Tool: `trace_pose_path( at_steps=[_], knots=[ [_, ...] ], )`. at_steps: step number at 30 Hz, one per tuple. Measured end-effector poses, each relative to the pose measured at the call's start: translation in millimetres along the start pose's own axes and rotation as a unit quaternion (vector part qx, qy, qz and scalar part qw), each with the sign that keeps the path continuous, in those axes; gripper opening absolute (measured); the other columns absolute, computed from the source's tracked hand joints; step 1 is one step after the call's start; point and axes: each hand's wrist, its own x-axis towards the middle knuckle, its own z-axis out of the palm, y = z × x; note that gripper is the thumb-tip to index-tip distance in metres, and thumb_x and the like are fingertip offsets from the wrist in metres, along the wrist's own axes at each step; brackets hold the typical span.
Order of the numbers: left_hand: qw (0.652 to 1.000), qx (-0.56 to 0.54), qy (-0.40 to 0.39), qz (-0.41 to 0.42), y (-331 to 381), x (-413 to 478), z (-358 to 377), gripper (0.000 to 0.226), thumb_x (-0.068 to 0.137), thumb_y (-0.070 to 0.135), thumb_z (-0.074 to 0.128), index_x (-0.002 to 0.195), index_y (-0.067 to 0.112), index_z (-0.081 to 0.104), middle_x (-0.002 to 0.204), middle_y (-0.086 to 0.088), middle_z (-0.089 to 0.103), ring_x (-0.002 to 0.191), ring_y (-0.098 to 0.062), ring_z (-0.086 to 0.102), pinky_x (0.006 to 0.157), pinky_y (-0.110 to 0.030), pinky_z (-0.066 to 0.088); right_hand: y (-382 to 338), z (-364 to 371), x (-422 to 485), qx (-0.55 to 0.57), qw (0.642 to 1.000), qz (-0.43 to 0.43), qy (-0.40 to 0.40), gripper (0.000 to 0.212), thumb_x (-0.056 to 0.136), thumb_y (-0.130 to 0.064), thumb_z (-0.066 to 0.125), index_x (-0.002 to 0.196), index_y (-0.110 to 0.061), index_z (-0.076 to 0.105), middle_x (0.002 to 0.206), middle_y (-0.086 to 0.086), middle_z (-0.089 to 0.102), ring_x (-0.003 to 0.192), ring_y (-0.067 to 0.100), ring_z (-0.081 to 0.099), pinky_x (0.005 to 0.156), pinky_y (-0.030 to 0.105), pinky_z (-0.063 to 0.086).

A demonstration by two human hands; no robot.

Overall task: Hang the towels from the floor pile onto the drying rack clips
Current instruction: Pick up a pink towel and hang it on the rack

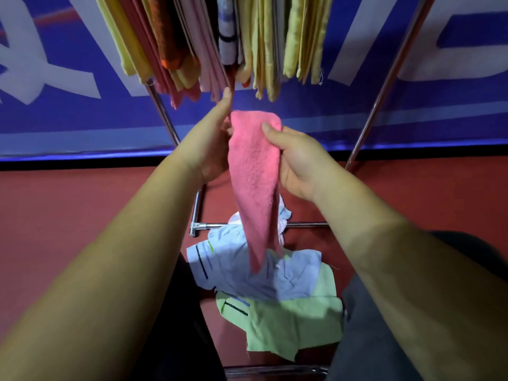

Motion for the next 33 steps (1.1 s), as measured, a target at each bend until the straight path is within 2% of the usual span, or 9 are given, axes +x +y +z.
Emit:
trace_pose_path(
  at_steps=[3, 5, 9, 13, 17, 19, 24, 28, 33],
  knots=[
    [0.995, 0.078, -0.052, -0.026, -5, 2, 3, 0.099, 0.089, 0.092, 0.024, 0.127, 0.017, 0.077, 0.13, -0.009, 0.074, 0.125, -0.026, 0.069, 0.114, -0.044, 0.046, -10, 3, 9, 0.067, 0.997, 0.002, 0.046, 0.042, 0.114, -0.029, 0.047, 0.142, 0.0, 0.061, 0.134, 0.025, 0.07, 0.123, 0.033, 0.07, 0.108, 0.047, 0.055],
    [0.992, 0.109, -0.05, -0.031, -6, 3, 7, 0.099, 0.091, 0.09, 0.016, 0.132, 0.02, 0.073, 0.131, -0.008, 0.074, 0.124, -0.026, 0.07, 0.113, -0.045, 0.049, -15, 2, 15, 0.111, 0.991, 0.005, 0.081, 0.048, 0.113, -0.034, 0.047, 0.147, -0.001, 0.058, 0.136, 0.024, 0.07, 0.127, 0.035, 0.068, 0.107, 0.049, 0.054],
    [0.958, 0.286, -0.022, 0.015, -16, 7, -5, 0.065, 0.096, 0.073, 0.05, 0.114, 0.016, 0.076, 0.111, 0.002, 0.08, 0.103, -0.012, 0.076, 0.102, -0.037, 0.055, -23, -2, 20, 0.175, 0.975, 0.002, 0.137, 0.047, 0.115, -0.033, 0.045, 0.142, 0.002, 0.058, 0.126, 0.024, 0.071, 0.111, 0.035, 0.072, 0.091, 0.054, 0.057],
    [0.926, 0.376, -0.026, 0.034, -18, 9, -15, 0.034, 0.085, 0.041, 0.085, 0.105, 0.014, 0.081, 0.103, 0.0, 0.082, 0.096, -0.015, 0.076, 0.1, -0.037, 0.059, -21, -7, 24, 0.22, 0.961, -0.006, 0.17, 0.048, 0.115, -0.03, 0.045, 0.149, 0.004, 0.051, 0.143, 0.027, 0.062, 0.133, 0.039, 0.06, 0.109, 0.058, 0.048],
    [0.936, 0.35, -0.003, 0.039, -20, 12, -9, 0.037, 0.079, 0.042, 0.091, 0.106, 0.017, 0.083, 0.103, 0.0, 0.082, 0.103, -0.018, 0.077, 0.105, -0.043, 0.057, -21, -12, 19, 0.189, 0.972, 0.001, 0.141, 0.04, 0.108, -0.028, 0.062, 0.133, 0.003, 0.063, 0.121, 0.026, 0.074, 0.107, 0.04, 0.073, 0.086, 0.055, 0.06],
    [0.944, 0.328, -0.002, 0.041, -21, 13, -5, 0.037, 0.079, 0.041, 0.092, 0.106, 0.017, 0.083, 0.103, 0.0, 0.082, 0.102, -0.018, 0.078, 0.105, -0.042, 0.057, -21, -12, 17, 0.16, 0.979, 0.001, 0.129, 0.03, 0.105, -0.019, 0.065, 0.124, 0.003, 0.067, 0.113, 0.027, 0.077, 0.101, 0.04, 0.076, 0.085, 0.054, 0.062],
    [0.945, 0.317, -0.079, -0.027, -29, 12, -6, 0.035, 0.081, 0.026, 0.09, 0.111, 0.012, 0.081, 0.109, -0.007, 0.081, 0.105, -0.023, 0.078, 0.099, -0.038, 0.059, -17, -19, 22, 0.144, 0.974, -0.013, 0.174, 0.034, 0.103, -0.001, 0.059, 0.137, -0.002, 0.062, 0.116, 0.027, 0.076, 0.099, 0.041, 0.077, 0.069, 0.051, 0.064],
    [0.903, 0.413, -0.108, -0.053, -39, 14, -11, 0.041, 0.076, 0.028, 0.094, 0.113, 0.017, 0.081, 0.111, 0.001, 0.081, 0.108, -0.02, 0.076, 0.107, -0.044, 0.056, -22, -29, 19, 0.164, 0.965, -0.026, 0.203, 0.019, 0.106, -0.006, 0.059, 0.12, 0.005, 0.066, 0.098, 0.021, 0.076, 0.092, 0.032, 0.074, 0.081, 0.047, 0.058],
    [0.958, 0.252, -0.138, -0.009, -31, 12, -10, 0.042, 0.084, 0.018, 0.083, 0.123, 0.004, 0.074, 0.123, -0.017, 0.076, 0.116, -0.032, 0.073, 0.106, -0.045, 0.055, -17, -28, 20, 0.158, 0.969, -0.024, 0.186, 0.035, 0.102, -0.017, 0.065, 0.13, 0.002, 0.07, 0.118, 0.02, 0.077, 0.116, 0.037, 0.073, 0.099, 0.049, 0.058]
  ],
)
